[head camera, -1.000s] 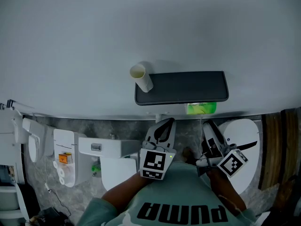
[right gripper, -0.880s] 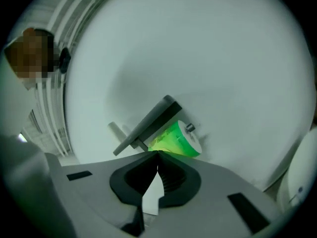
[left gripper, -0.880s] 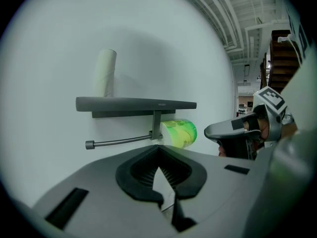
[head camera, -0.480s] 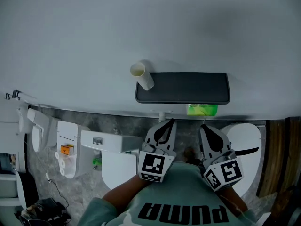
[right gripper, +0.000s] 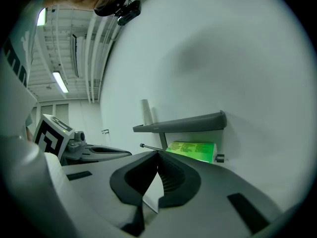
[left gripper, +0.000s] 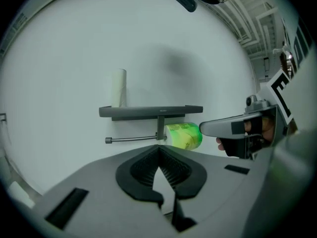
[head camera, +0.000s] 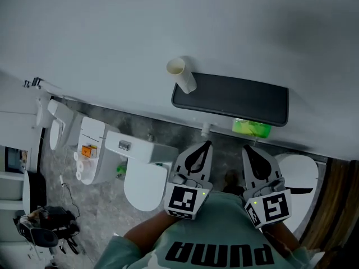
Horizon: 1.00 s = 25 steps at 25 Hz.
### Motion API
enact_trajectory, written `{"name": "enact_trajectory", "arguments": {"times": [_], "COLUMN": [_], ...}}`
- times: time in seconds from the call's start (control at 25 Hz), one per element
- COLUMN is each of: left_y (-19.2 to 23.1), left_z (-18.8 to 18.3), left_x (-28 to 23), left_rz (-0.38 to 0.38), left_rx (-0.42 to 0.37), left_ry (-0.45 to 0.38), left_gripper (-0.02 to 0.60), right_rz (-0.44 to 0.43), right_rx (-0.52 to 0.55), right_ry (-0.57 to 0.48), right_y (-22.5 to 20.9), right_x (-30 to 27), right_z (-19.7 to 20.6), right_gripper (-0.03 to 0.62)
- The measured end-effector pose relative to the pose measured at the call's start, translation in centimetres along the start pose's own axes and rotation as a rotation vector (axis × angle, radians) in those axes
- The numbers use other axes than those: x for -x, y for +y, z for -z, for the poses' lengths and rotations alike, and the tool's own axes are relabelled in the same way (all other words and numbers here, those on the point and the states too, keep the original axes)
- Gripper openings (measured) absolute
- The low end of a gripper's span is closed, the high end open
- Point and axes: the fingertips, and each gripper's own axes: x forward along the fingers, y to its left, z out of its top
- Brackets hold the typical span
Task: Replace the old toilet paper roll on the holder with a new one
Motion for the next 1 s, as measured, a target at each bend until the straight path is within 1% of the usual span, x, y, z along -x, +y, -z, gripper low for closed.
{"name": "enact_trajectory", "arguments": {"times": [0.12, 0.24, 0.36, 0.48, 0.6, 0.72, 0.84, 1.0], "left_y": [0.2, 0.2, 0.2, 0.0, 0.1, -0.1, -0.1, 0.6], "left_z": [1.0, 1.8, 1.8, 1.7, 1.2, 1.3, 2.0, 3.6], "left_x": [0.8, 1.9, 2.8, 4.1, 5.2, 6.9, 9.6, 14.3], "left_rz": [-0.063, -0.100, -0.125, -0.126, -0.137, -0.126, -0.123, -0.142], "left_rx": [0.016, 0.034, 0.032, 0.020, 0.019, 0.006, 0.009, 0.023], "left_ry": [0.003, 0.024, -0.002, 0.011, -0.041, -0.047, -0.037, -0.052], "left_gripper": [0.005, 0.005, 0.005, 0.005, 0.005, 0.005, 0.005, 0.005], "right_rz": [-0.051, -0.078, -0.086, -0.085, -0.079, -0.071, -0.062, -0.048], "right_rx": [0.022, 0.027, 0.034, 0.044, 0.051, 0.058, 0.060, 0.073], "right_ry": [0.013, 0.027, 0.030, 0.025, 0.012, 0.008, 0.014, 0.020], "right_y": [0.2, 0.3, 0.4, 1.1, 2.1, 3.6, 5.8, 10.0], "right_x": [-0.2, -0.2, 0.0, 0.6, 1.2, 1.9, 2.9, 4.9], "right_z": [0.6, 1.2, 1.5, 1.3, 1.0, 1.0, 1.5, 2.7], "right_gripper": [0.010, 0.011, 0.011, 0.011, 0.010, 0.011, 0.010, 0.009]}}
